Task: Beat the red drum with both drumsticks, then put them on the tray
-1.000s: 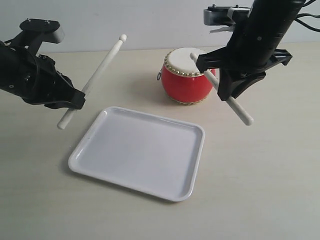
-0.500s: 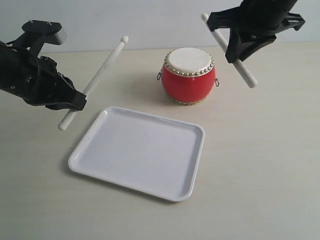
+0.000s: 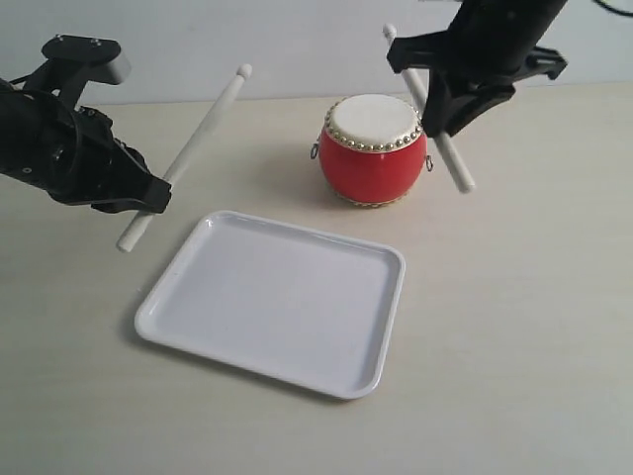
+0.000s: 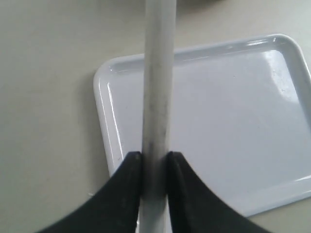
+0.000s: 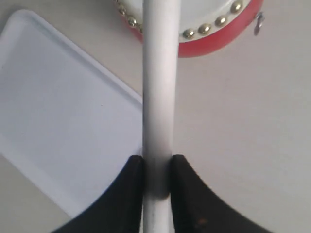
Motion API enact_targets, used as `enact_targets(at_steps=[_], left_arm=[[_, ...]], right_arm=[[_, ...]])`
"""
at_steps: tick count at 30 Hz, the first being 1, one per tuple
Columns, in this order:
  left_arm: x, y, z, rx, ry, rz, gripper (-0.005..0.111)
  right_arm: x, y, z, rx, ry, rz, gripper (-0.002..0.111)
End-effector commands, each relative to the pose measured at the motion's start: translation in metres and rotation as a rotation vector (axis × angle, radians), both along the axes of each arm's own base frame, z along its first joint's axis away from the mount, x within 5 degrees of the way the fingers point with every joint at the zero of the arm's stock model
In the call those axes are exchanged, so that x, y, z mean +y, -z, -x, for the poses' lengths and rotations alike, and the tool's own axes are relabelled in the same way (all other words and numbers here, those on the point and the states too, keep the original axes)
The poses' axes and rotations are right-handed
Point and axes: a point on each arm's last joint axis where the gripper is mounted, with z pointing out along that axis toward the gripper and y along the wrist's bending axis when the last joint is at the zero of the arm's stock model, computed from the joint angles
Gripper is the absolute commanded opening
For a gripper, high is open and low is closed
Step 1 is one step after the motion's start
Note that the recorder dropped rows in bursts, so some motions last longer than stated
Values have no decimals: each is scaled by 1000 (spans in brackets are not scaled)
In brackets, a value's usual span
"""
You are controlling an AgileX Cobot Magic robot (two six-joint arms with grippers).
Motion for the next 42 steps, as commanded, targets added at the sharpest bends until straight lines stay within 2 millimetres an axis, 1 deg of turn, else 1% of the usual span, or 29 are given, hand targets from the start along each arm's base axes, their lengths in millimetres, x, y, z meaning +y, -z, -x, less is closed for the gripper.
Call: enact_targets(at_steps=[1,4,7,10,13,17,19,22,24,28,33,36,42], left_arm=[[-1,-2,-1,-15,5,5,0],[-8,-8,0,-18,47,6,0],[-23,-17,-1,-28,128,-12,0],[-36,-23,-7,-17,191,-29,0],[-44,-22,-19,30,220,-27,0],[-53,-16,-31,159,308,-76,0],[-58,-19,-38,193,332,-80,0],[-63,-27,-48,186,332,-82,0],[-67,-29,-50,171,347,-103,0],[-72,-26,-55,179,322,-189,0],[-80,-22,-54,191,327,-187,0],[-80,-19,-56,192,310,-189,0],[-81,-20,-60,151,293,-193,0]], right_arm=[[-18,-24,16,-80,-27,56,0],[-40,-18,28,-55,-10,88,0],[-63,-6,45,-2,9,96,0],[-76,1,54,-4,6,104,0],[-76,3,58,-29,21,63,0],[-69,2,61,-27,-14,-18,0],[-69,2,61,-27,-15,-16,0],[-70,3,61,-23,-17,-12,0],[-70,3,62,-15,-19,-12,0],[-72,4,63,-11,-23,15,0],[-73,4,62,-17,-25,29,0],[-74,5,62,-16,-27,36,0],[-74,5,65,15,-35,46,0]])
